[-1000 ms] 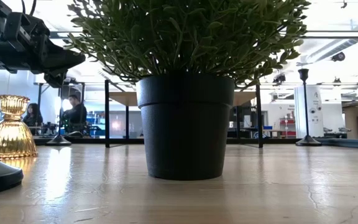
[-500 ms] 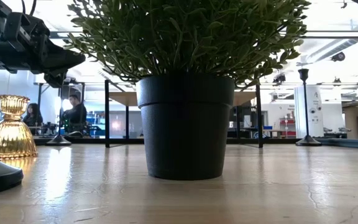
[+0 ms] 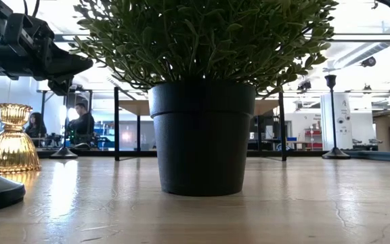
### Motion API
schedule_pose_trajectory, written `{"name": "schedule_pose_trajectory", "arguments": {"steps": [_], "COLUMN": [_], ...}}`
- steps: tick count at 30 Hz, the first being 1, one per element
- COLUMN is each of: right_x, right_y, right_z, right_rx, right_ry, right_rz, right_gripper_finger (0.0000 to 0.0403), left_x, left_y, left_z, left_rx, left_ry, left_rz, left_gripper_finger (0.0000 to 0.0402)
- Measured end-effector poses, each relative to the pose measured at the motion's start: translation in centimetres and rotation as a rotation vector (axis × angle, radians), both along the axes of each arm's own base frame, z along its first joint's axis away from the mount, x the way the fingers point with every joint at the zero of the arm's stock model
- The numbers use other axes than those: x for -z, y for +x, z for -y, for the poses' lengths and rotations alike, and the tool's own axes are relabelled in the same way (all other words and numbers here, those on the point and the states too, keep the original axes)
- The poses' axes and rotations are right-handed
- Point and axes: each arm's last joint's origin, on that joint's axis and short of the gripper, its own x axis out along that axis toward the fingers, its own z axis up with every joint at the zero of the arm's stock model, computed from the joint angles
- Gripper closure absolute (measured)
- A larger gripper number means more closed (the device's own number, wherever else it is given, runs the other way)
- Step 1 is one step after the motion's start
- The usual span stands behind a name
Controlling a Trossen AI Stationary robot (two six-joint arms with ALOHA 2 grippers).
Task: Pick & Place candle stick holders
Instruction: Put the green glass candle holder on the shelf aligned with the other glass candle holder
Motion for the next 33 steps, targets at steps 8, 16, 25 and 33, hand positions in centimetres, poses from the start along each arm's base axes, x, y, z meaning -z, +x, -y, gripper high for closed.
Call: {"name": "schedule_pose_trajectory", "arguments": {"steps": [8, 16, 25, 33], "right_x": [-0.3, -0.3, -0.3, -1.9], "right_y": [0.6, 0.9, 0.6, -0.2], "right_z": [-0.7, -1.3, -1.6, -1.9], "right_rx": [-0.098, -0.092, -0.056, -0.036], "right_ry": [0.036, 0.036, 0.038, 0.011], "right_rz": [0.066, 0.051, 0.021, 0.046], "right_gripper_finger": [0.0282, 0.0282, 0.0282, 0.0282], "left_x": [0.0, 0.0, 0.0, 0.0], "left_y": [0.0, 0.0, 0.0, 0.0], "left_z": [0.0, 0.0, 0.0, 0.0], "left_rx": [0.000, 0.000, 0.000, 0.000], "left_ry": [0.000, 0.000, 0.000, 0.000], "left_rz": [0.000, 0.000, 0.000, 0.000], "left_gripper_finger": [0.0376, 0.0376, 0.0376, 0.0376]}}
